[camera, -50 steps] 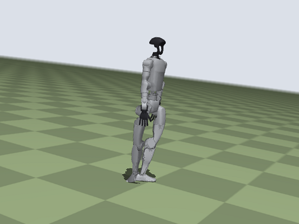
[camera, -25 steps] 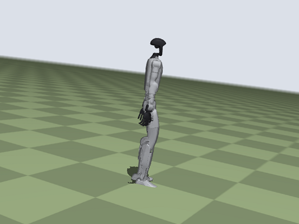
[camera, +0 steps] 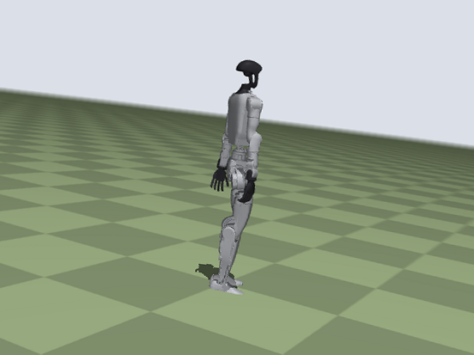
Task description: Upper body actions
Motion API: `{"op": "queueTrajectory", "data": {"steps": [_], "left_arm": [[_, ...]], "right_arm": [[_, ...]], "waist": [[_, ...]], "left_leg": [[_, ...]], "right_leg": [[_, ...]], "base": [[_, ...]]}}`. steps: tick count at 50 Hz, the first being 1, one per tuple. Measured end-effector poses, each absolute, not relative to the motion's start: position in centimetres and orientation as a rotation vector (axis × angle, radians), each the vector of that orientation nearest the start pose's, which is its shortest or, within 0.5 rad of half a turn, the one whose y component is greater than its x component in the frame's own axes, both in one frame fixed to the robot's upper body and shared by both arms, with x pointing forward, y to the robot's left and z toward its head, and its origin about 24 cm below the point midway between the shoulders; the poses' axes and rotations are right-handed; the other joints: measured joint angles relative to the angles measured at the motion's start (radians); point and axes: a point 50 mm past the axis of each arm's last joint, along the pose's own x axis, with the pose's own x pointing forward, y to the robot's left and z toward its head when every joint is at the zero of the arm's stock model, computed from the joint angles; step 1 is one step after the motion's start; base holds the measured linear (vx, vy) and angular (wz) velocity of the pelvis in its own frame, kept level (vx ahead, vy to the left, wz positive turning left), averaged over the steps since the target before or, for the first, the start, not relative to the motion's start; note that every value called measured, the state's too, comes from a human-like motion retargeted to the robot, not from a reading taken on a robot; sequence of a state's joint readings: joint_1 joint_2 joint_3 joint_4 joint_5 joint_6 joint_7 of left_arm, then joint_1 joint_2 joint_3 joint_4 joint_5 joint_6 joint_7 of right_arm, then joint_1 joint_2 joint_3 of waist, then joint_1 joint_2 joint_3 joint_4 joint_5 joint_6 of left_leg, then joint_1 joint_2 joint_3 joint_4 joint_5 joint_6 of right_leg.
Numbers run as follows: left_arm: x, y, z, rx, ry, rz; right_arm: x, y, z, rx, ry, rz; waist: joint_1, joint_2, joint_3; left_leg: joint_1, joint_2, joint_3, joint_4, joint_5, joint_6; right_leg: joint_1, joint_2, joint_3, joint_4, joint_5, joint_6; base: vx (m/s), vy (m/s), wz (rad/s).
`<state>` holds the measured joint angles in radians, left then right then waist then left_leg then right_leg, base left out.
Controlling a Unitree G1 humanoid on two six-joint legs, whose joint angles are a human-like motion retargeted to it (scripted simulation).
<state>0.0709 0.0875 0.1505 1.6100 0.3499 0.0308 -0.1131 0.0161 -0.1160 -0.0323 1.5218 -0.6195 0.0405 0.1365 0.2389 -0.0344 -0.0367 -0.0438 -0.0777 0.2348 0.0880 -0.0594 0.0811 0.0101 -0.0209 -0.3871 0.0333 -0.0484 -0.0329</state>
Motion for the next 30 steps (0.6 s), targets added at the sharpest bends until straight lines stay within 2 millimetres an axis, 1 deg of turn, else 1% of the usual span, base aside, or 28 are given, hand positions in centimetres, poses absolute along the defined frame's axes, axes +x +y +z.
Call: {"op": "queueTrajectory", "data": {"steps": [2,5,10,12,14,16,18,20,22,25,28,29,30], "left_arm": [[-2.5,18.0,-17.9,0.116,1.695,-0.186],[-0.7,17.9,-18.0,0.116,1.638,-0.198],[4.0,17.6,-18.0,0.136,1.486,-0.236],[5.1,17.1,-17.9,0.146,1.442,-0.261],[5.5,16.4,-17.9,0.147,1.413,-0.279],[5.5,15.9,-17.9,0.143,1.401,-0.293],[5.2,15.6,-18.0,0.144,1.405,-0.308],[4.6,15.7,-18.1,0.158,1.418,-0.319],[3.9,16.1,-18.1,0.181,1.441,-0.309],[2.1,17.0,-18.2,0.207,1.5,-0.261],[0.3,18.0,-18.1,0.201,1.573,-0.187],[-0.3,18.3,-18.1,0.193,1.599,-0.16],[-0.9,18.6,-18.0,0.184,1.624,-0.131]], "right_arm": [[0.6,-19.4,-17.9,-0.466,1.615,0.452],[0.3,-19.2,-17.9,-0.45,1.634,0.433],[0.4,-19.2,-18.0,-0.399,1.624,0.343],[-0.2,-19.4,-17.9,-0.409,1.638,0.334],[-0.9,-19.8,-17.8,-0.441,1.667,0.344],[-1.6,-20.2,-17.7,-0.483,1.697,0.36],[-2.3,-20.6,-17.6,-0.515,1.719,0.368],[-2.9,-20.8,-17.5,-0.527,1.732,0.36],[-3.4,-20.9,-17.5,-0.523,1.738,0.337],[-4.3,-20.8,-17.4,-0.501,1.754,0.302],[-4.8,-20.8,-17.3,-0.478,1.772,0.266],[-4.9,-20.8,-17.3,-0.472,1.774,0.256],[-5.0,-20.9,-17.3,-0.466,1.776,0.247]], "waist": [[-0.079,0.007,-0.005],[-0.07,0.013,0.012],[-0.044,0.01,0.072],[-0.035,-0.001,0.081],[-0.026,-0.007,0.077],[-0.053,-0.01,0.063],[-0.088,-0.012,0.049],[-0.113,-0.014,0.037],[-0.125,-0.02,0.023],[-0.128,-0.038,-0.002],[-0.132,-0.029,-0.024],[-0.123,-0.016,-0.027],[-0.111,0.001,-0.031]], "left_leg": [[-0.009,-0.004,-0.088,0.006,-0.002,-0.012],[-0.035,0.002,-0.089,0.017,0.011,-0.017],[-0.096,-0.014,-0.097,0.06,0.036,-0.015],[-0.088,0.009,0.036,0.044,-0.012,-0.001],[-0.057,0.06,0.271,0.02,-0.069,-0.012],[-0.019,0.102,0.49,0.003,-0.108,-0.05],[0.019,0.135,0.694,0.0,-0.117,-0.08],[0.058,0.156,0.865,0.002,-0.105,-0.091],[0.088,0.163,0.97,0.013,-0.091,-0.085],[0.108,0.164,1.016,0.046,-0.072,-0.078],[0.09,0.162,0.926,0.049,-0.036,-0.082],[0.09,0.158,0.898,0.025,-0.03,-0.109],[0.094,0.154,0.876,-0.006,-0.03,-0.149]], "right_leg": [[0.004,-0.007,-0.085,-0.006,-0.008,0.002],[0.003,-0.001,-0.111,-0.019,-0.001,-0.004],[0.017,-0.021,-0.228,-0.048,0.012,-0.002],[0.019,-0.04,-0.279,-0.055,0.012,0.002],[0.018,-0.056,-0.322,-0.057,0.005,0.006],[0.018,-0.071,-0.39,-0.059,-0.008,0.012],[0.026,-0.087,-0.46,-0.061,-0.024,0.021],[0.037,-0.098,-0.525,-0.063,-0.04,0.03],[0.047,-0.107,-0.569,-0.064,-0.055,0.041],[0.062,-0.125,-0.626,-0.06,-0.076,0.058],[0.083,-0.116,-0.692,-0.054,-0.094,0.077],[0.093,-0.101,-0.715,-0.05,-0.1,0.082],[0.104,-0.083,-0.738,-0.045,-0.106,0.087]], "base": [[-0.11,-0.1,1.87],[-0.16,-0.09,0.45],[-0.21,-0.09,0.94],[-0.13,0.0,1.41],[-0.07,0.08,1.6],[-0.03,0.13,2.32],[0.02,0.14,2.57],[0.08,0.19,2.41],[0.14,0.14,2.2],[0.27,0.24,1.97],[0.28,0.23,1.72],[0.28,0.27,1.22],[0.3,0.27,0.89]]}}
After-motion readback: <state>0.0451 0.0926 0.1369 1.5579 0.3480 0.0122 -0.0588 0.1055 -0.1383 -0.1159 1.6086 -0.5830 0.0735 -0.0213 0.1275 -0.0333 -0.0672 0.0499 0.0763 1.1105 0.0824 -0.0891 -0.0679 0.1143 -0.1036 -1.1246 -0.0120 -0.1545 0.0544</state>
